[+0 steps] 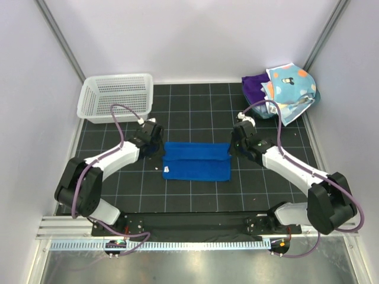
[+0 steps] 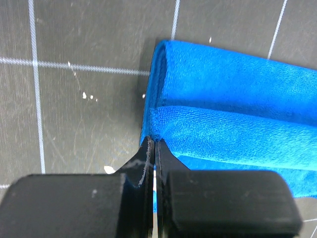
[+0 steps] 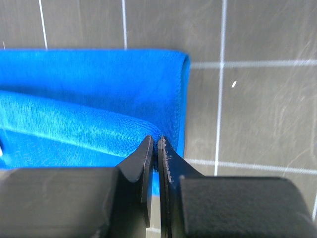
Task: Fold and stack the towels
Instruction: Fold the towel
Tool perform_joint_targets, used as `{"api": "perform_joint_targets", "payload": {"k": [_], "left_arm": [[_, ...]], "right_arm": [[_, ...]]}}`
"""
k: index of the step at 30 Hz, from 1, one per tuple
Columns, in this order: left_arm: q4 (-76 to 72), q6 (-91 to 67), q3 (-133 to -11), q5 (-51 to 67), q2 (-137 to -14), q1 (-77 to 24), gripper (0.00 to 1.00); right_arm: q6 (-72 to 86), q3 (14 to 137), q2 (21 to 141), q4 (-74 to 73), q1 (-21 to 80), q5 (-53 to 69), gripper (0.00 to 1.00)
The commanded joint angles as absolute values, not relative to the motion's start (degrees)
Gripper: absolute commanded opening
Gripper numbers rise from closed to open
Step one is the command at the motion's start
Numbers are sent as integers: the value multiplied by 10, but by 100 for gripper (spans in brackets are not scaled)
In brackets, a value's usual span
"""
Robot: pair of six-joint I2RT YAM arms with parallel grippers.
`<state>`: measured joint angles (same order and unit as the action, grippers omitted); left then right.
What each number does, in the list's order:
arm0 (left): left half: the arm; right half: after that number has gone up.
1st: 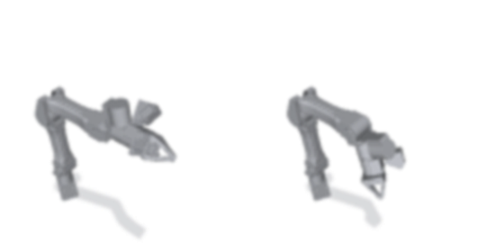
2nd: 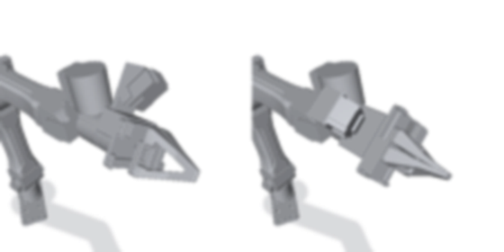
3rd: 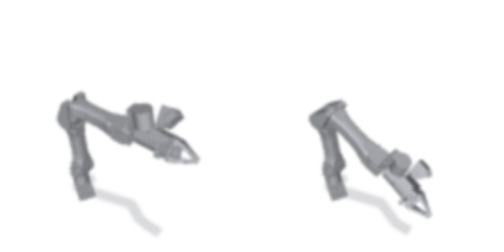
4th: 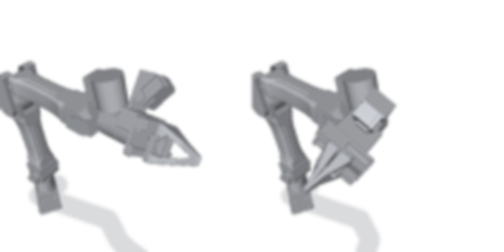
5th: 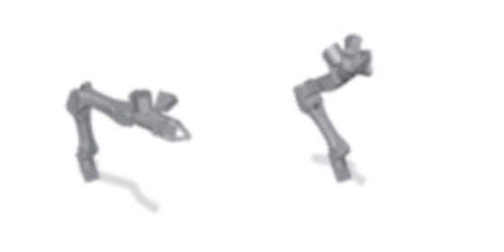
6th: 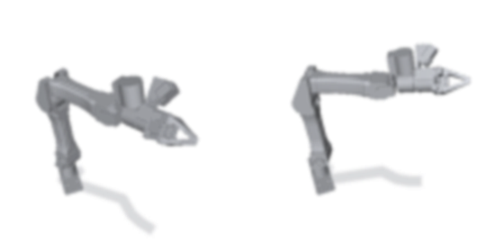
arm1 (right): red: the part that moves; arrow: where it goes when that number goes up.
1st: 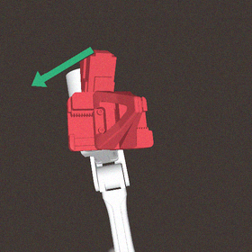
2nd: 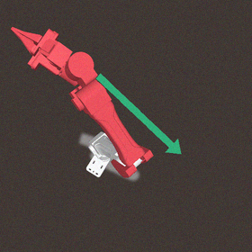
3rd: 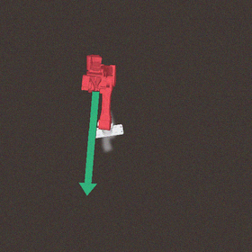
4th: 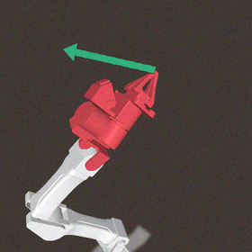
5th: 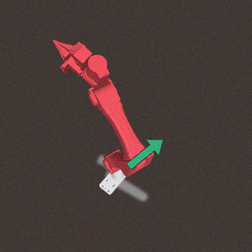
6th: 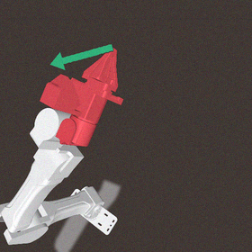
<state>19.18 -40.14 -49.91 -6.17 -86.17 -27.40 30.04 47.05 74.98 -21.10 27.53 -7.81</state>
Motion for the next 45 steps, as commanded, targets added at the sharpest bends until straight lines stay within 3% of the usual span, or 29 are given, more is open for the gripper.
{"api": "perform_joint_targets", "payload": {"k": [1, 20, 27, 30, 34, 37, 45], "left_arm": [[189, -414, -492, -75, -824, -277, 0], [199, -412, -459, -52, -799, -294, 0], [194, -417, -446, -47, -809, -298, 0], [199, -420, -446, -45, -805, -298, 9], [231, -418, -464, -41, -798, -298, 29], [278, -416, -485, -47, -782, -298, 35], [384, -411, -584, -75, -725, -298, 35]], "right_arm": [[323, 459, 717, -212, 300, -103, 1], [347, 411, 695, -225, 309, -106, 3], [360, 388, 703, -210, 309, -84, 15], [361, 385, 698, -213, 309, -81, 23], [359, 391, 681, -227, 310, -76, 34], [356, 404, 667, -245, 309, -69, 41], [354, 432, 621, -282, 310, -62, 43]]}}
